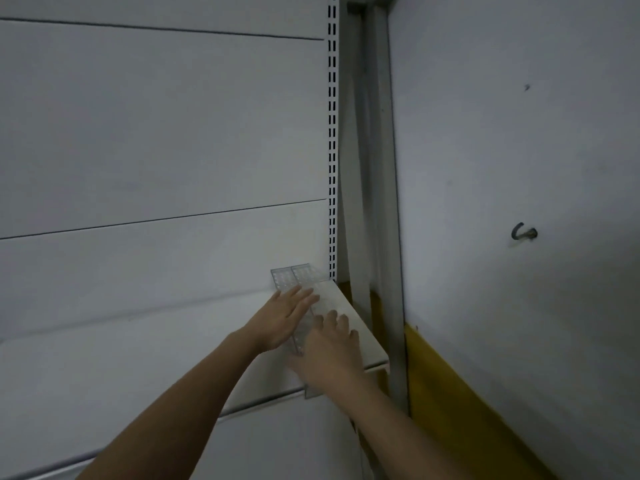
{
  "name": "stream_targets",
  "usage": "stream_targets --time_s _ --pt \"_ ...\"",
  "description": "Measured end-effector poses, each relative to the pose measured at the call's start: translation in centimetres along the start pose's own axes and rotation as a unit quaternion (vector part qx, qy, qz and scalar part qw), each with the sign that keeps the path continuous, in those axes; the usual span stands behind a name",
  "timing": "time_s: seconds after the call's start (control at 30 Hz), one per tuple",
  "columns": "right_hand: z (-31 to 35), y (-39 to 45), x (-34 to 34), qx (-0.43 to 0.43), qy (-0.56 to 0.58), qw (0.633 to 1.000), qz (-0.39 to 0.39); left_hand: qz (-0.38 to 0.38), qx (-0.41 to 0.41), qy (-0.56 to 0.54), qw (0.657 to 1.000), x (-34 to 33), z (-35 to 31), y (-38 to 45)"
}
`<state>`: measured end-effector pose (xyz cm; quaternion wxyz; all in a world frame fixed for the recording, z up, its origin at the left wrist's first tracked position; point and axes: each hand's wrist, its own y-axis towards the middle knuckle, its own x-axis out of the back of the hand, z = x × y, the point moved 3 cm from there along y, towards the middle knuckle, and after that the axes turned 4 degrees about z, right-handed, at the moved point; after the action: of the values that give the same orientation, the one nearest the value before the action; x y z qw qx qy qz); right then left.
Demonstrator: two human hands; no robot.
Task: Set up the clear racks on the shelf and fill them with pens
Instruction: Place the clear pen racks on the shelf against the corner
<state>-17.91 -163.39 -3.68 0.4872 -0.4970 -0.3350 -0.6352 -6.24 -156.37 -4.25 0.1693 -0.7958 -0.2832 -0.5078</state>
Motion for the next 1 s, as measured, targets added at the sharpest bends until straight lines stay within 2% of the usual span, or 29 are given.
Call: stream_targets --time_s 0.17,0.27,0.33,0.43,0.53,0.67,0.77,0.87,0.93,1.0 --pt "-2.2 0.5 1.4 0.053 -0.036 0.996 0.058 -0.031 -0.029 0.061 0.997 -0.6 0.7 -0.7" --pt "-3.3 1.5 2.4 0.090 -0.083 0.986 0.116 -0.044 0.008 0.117 0.992 -0.6 0.7 -2.5" --pt "-3.6 3.0 2.4 0.107 -0.130 0.977 0.127 -0.045 0.052 0.154 0.986 -0.9 0.6 -3.9" --pt "-2.9 4.6 2.0 0.117 -0.170 0.972 0.116 -0.044 0.125 0.202 0.970 -1.4 0.1 -5.5" --pt "-1.5 5.2 1.8 0.131 -0.162 0.976 0.067 -0.052 0.181 0.224 0.956 -1.3 -0.1 -4.9" --pt "-1.8 5.4 1.1 0.124 -0.135 0.982 0.041 -0.032 0.185 0.217 0.958 -0.4 0.1 -4.2" --pt "-3.1 5.1 1.2 0.100 -0.050 0.993 0.026 -0.104 0.179 0.222 0.953 1.2 2.2 -6.4" --pt "-4.8 5.0 1.5 0.038 0.090 0.995 -0.012 -0.201 0.234 0.139 0.941 2.9 6.0 -9.7" --pt "-5.9 5.7 1.0 -0.008 0.181 0.984 -0.007 -0.234 0.264 -0.002 0.936 3.3 8.2 -11.3" --pt "-6.6 6.8 0.1 -0.010 0.261 0.965 -0.005 -0.238 0.264 -0.120 0.927 3.2 9.1 -11.7"
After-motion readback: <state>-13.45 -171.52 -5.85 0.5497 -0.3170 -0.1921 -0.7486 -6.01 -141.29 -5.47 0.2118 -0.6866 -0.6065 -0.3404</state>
